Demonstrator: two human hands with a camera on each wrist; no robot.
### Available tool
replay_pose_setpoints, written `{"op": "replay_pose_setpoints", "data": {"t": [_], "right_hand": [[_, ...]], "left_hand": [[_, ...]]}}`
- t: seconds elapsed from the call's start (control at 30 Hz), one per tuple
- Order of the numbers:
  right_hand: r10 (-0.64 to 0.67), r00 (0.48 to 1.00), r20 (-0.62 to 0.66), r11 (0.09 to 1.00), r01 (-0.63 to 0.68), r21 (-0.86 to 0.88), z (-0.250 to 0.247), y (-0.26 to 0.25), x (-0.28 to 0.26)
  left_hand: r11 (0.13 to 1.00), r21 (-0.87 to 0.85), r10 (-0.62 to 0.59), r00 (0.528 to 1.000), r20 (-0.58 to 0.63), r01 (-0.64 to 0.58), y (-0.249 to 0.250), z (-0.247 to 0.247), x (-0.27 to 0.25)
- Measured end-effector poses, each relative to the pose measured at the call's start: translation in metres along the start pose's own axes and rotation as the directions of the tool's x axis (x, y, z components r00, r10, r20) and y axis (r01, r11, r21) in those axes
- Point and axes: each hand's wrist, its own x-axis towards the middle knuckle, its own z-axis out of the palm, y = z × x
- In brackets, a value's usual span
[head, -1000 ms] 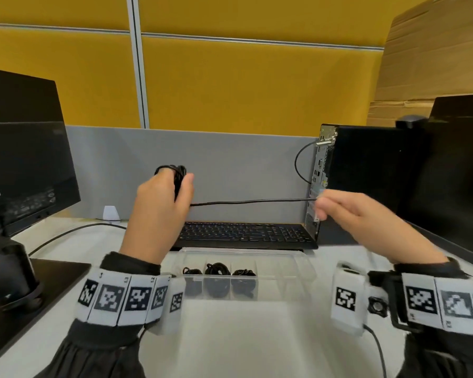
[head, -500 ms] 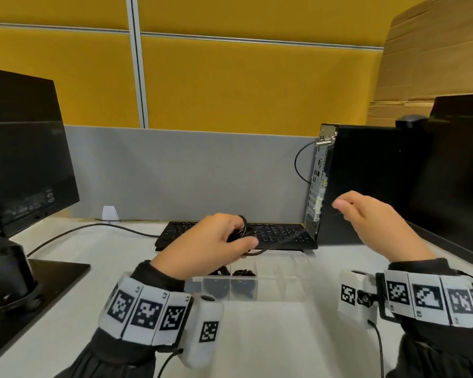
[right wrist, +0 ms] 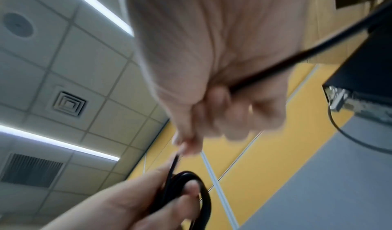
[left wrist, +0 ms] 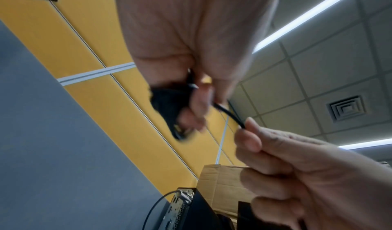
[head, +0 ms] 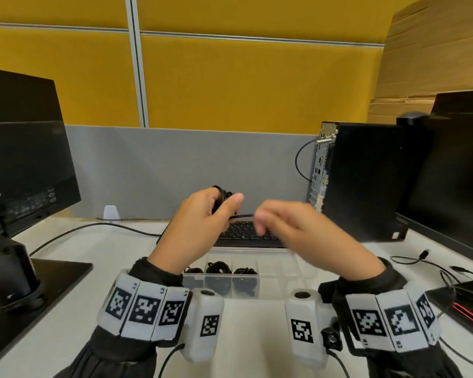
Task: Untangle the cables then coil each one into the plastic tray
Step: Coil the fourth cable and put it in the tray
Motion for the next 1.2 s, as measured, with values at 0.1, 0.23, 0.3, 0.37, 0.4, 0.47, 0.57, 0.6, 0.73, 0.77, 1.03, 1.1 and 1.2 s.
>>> {"op": "replay_pose_setpoints", "data": {"t": [0.1,0.23,0.3,0.37,0.4,0.47,0.57,0.6,0.73,0.77,1.03,1.1,1.2], "right_hand": [[-0.152,0.888,-0.434,0.985,0.101,-0.138,-0.003,0.007,0.004],[-0.108,0.809,-0.578,0.993,0.121,-0.016,0.007,0.017,0.011],[-0.086,0.813,-0.576,0.99,0.132,0.039,0.014,0.017,0.014],[-0.09,0.801,-0.591,0.985,0.16,0.067,0.019,0.014,0.017],[-0.084,0.799,-0.596,0.982,0.168,0.088,0.021,0.013,0.018],[-0.046,0.823,-0.567,0.98,0.147,0.133,0.021,0.013,0.019],[0.001,0.914,-0.406,0.991,0.053,0.123,0.018,0.017,0.017],[0.005,0.947,-0.321,0.996,0.025,0.091,0.017,0.017,0.015],[-0.011,0.996,0.084,0.996,0.018,-0.085,0.014,0.002,0.006],[-0.019,0.989,0.146,0.994,0.034,-0.102,0.013,-0.004,0.003],[-0.285,0.771,-0.569,0.934,0.089,-0.347,-0.008,0.001,-0.003],[-0.224,0.737,-0.638,0.965,0.074,-0.254,-0.011,0.013,-0.002],[0.015,0.941,-0.337,0.988,-0.065,-0.137,-0.006,0.022,0.001]], "left_hand": [[0.975,-0.207,-0.007,0.94,0.342,0.082,0.01,0.002,-0.006],[0.94,-0.309,0.056,0.831,0.553,0.142,0.012,0.001,-0.011],[0.888,-0.411,0.086,0.802,0.591,0.207,0.012,0.002,-0.013],[0.805,-0.527,0.13,0.785,0.606,0.274,0.013,0.005,-0.015],[0.763,-0.581,0.162,0.787,0.595,0.283,0.013,0.006,-0.015],[0.699,-0.678,0.225,0.829,0.511,0.228,0.013,0.005,-0.012],[0.603,-0.789,0.205,0.932,0.298,0.12,0.016,0.003,-0.009],[0.566,-0.821,0.185,0.959,0.214,0.073,0.018,0.004,-0.008],[0.514,-0.849,0.002,0.99,-0.141,-0.122,0.018,0.007,-0.001],[0.619,-0.768,-0.026,0.973,-0.231,-0.166,0.014,0.007,0.001],[0.97,-0.228,0.119,0.98,0.159,-0.08,0.006,0.007,-0.006],[0.9,-0.436,0.147,0.936,0.321,0.008,0.015,0.005,-0.011],[0.735,-0.678,0.237,0.931,0.278,0.016,0.025,0.006,-0.015]]}}
